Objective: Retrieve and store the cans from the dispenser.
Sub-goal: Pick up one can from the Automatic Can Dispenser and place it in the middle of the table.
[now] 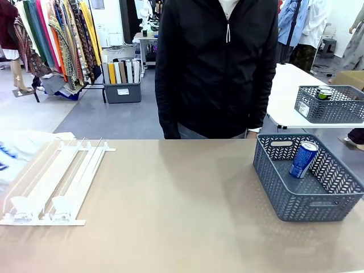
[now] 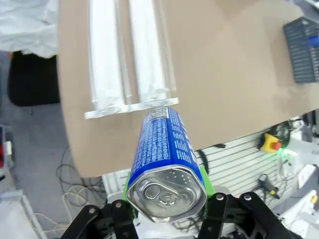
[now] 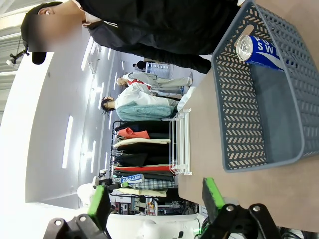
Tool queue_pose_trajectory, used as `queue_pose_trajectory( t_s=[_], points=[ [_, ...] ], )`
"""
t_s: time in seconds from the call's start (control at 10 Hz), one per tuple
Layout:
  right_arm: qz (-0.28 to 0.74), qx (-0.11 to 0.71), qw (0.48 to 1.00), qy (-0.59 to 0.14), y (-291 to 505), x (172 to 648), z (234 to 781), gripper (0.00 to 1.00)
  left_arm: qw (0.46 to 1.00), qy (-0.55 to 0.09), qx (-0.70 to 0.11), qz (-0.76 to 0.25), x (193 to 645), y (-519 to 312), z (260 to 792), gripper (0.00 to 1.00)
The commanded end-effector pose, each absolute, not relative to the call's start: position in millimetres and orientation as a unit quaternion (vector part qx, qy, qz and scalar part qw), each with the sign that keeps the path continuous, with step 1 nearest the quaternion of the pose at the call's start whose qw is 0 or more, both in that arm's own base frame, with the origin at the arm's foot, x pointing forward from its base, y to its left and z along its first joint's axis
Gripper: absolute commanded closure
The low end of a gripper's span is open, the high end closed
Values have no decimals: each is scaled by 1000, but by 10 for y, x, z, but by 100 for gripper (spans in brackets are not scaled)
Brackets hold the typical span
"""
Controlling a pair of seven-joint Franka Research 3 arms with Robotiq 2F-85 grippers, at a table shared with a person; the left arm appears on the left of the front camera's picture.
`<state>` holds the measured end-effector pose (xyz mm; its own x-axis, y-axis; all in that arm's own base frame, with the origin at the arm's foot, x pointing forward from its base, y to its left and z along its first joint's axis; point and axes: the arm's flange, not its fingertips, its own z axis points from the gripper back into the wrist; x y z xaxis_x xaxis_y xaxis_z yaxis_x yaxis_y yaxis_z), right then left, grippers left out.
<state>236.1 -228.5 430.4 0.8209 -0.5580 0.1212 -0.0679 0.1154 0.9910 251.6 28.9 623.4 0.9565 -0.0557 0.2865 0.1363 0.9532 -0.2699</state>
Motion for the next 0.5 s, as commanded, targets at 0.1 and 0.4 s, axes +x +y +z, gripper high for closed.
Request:
queue_pose_trajectory(
  t_s=[0.1, 0.4],
  points=[
    [-161, 637, 712, -246, -2297, 2334, 4303, 0, 983, -106, -120, -90, 3303, -1263, 6282, 100],
    [-161, 637, 712, -246, -2297, 2334, 4303, 0, 989, -50, -73, -118, 3730, -2975, 5901, 100]
  ],
)
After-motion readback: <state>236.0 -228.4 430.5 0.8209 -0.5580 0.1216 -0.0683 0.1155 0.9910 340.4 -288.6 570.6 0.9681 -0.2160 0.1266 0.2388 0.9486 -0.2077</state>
